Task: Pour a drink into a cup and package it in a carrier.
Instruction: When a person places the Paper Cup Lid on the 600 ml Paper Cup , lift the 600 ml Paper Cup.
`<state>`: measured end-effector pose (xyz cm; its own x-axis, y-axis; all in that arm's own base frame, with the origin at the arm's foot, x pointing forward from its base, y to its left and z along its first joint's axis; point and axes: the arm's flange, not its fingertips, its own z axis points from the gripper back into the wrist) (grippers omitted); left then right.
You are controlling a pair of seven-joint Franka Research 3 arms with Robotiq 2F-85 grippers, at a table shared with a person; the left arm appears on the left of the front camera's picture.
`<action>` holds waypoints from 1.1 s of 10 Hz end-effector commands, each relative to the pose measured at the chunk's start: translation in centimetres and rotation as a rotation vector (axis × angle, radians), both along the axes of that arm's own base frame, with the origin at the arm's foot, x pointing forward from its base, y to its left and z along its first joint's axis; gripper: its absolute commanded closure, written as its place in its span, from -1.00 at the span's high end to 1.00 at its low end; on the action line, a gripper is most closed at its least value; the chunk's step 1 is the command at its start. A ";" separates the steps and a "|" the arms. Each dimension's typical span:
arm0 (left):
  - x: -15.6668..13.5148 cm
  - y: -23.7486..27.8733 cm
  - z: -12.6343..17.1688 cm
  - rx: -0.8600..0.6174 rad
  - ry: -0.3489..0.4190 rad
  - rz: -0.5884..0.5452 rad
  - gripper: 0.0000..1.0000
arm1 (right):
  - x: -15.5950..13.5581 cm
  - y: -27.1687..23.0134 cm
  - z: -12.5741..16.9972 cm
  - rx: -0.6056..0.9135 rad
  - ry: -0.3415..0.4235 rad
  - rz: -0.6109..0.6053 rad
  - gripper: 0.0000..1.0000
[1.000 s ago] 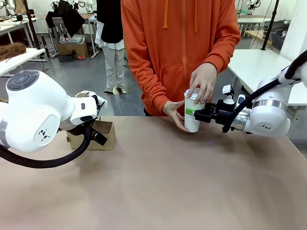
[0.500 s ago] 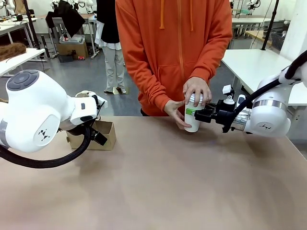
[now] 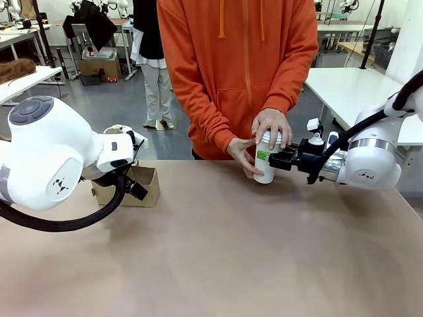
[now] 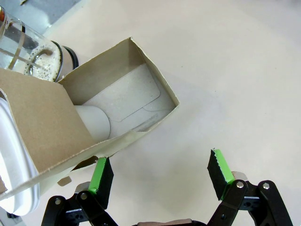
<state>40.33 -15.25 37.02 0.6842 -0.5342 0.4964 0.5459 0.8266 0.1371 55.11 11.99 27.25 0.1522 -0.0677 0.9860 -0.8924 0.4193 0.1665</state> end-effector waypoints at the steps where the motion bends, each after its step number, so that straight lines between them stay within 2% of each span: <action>1: 0.0 0.1 0.0 -0.003 0.000 0.000 1.00 | -0.1 0.4 0.8 0.007 -0.013 0.005 0.60; 8: 0.0 0.1 0.0 -0.003 0.000 0.000 1.00 | 0.0 0.2 0.1 0.001 -0.003 0.004 0.60; 10: 0.0 0.1 0.0 -0.003 0.000 0.000 1.00 | -0.7 -1.0 6.8 0.020 -0.029 0.015 0.60; 11: 0.0 0.1 0.0 -0.003 0.000 0.000 1.00 | -1.1 -1.6 10.5 0.060 -0.011 0.035 0.60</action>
